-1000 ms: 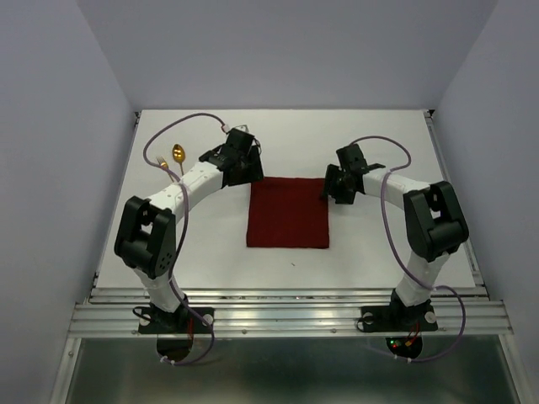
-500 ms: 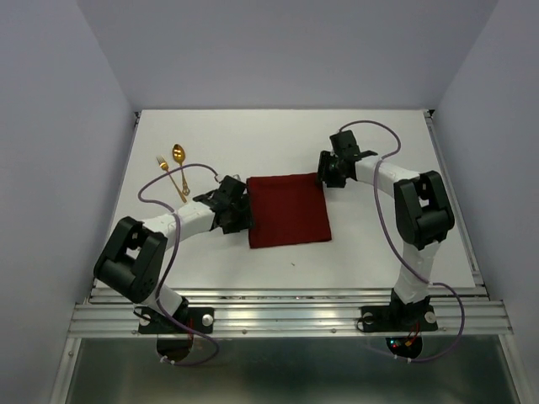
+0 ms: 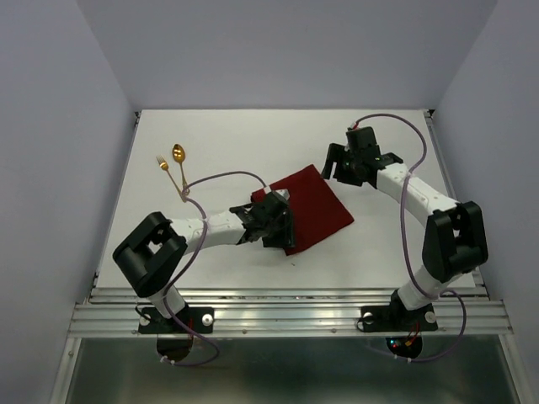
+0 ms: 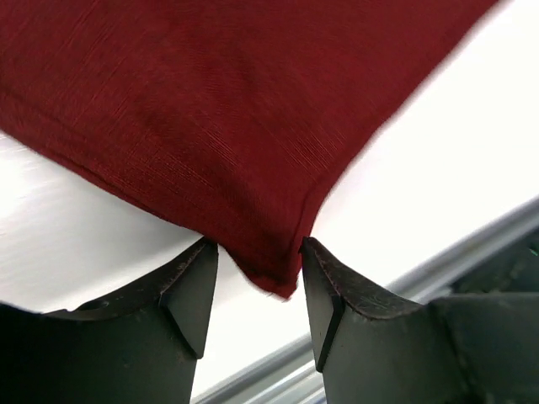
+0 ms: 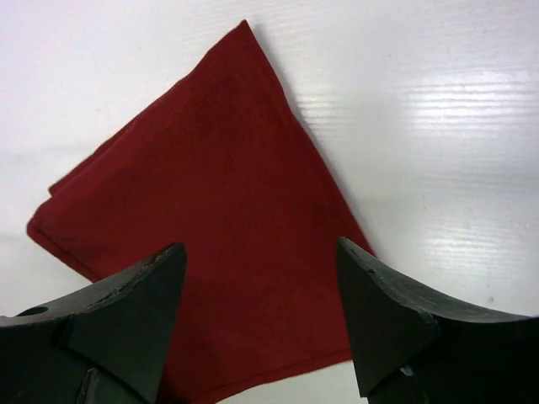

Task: Fold the napkin into a case and place the utensils inside
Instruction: Move the square folded napkin to the center of the board, then move the square-folded napkin to the center of the board.

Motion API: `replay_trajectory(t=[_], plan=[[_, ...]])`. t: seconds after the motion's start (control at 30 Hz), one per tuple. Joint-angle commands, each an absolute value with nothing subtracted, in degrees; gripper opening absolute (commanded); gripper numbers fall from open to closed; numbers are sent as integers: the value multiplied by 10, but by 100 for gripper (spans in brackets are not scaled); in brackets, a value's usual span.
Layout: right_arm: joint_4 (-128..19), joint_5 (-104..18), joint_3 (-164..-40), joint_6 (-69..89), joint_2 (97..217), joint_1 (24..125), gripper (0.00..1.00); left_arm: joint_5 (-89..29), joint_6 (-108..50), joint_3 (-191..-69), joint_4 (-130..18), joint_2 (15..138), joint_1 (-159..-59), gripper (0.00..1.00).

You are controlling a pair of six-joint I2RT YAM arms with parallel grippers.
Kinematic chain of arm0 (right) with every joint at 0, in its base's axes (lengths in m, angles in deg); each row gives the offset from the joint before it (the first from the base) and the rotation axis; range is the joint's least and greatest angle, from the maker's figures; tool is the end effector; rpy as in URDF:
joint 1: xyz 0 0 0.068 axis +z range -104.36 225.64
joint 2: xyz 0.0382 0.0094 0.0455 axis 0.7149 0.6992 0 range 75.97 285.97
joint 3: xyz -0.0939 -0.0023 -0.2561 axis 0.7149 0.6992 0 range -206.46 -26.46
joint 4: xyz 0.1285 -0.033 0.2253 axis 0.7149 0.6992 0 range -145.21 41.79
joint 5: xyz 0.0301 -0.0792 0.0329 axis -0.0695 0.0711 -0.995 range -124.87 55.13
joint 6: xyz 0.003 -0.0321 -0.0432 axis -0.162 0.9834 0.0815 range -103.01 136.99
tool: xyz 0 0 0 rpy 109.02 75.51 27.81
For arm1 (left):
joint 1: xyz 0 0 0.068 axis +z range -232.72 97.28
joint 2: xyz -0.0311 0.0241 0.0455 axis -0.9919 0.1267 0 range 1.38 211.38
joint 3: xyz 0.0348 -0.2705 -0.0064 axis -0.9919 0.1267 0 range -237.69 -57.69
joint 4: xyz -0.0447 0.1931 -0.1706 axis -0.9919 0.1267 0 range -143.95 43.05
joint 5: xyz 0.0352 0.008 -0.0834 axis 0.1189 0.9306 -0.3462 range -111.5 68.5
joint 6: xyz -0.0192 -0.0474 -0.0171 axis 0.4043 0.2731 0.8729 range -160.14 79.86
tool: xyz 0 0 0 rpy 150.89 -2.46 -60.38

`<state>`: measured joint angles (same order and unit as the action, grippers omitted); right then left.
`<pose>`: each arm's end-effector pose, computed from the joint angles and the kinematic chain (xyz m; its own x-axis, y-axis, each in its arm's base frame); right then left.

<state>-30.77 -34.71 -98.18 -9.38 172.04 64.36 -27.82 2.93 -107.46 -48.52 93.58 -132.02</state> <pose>0.3486 0.1182 0.2472 -0.7802 0.2047 -0.5911 0.0306 0.9563 0.2907 0.2089 -0.2488 0.1752 -0.9007 0.0062 -0.4344 0.2554 0.8164 -0.5179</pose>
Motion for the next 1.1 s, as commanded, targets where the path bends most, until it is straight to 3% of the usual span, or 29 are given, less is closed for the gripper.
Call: replay_trajectory(t=[0.0,0.23,0.37,0.67,0.7,0.8,0.87,1.07], plan=[[-289,-342,-945,-98,1659,643,77,-281,14,-1125,-484,902,-1335,55],[-269,-395,-899,-102,1602,643,75,-280,-30,-1108,-421,793,-1215,56],[-275,-396,-887,-114,1593,706,73,-279,-46,-1113,-414,807,-1160,56],[-296,-311,-974,-165,1707,855,68,-247,-28,-1151,-376,857,-1082,56],[-302,-307,-984,-168,1719,861,49,-245,-25,-1146,-373,840,-1074,56],[-323,-325,-1027,-182,1771,868,14,-233,-12,-1115,-367,785,-1036,55],[-324,-337,-1072,-188,1821,868,6,-232,-8,-1091,-365,741,-1009,55],[-334,-367,-1188,-207,1958,868,2,-231,-23,-1061,-342,686,-965,55]])
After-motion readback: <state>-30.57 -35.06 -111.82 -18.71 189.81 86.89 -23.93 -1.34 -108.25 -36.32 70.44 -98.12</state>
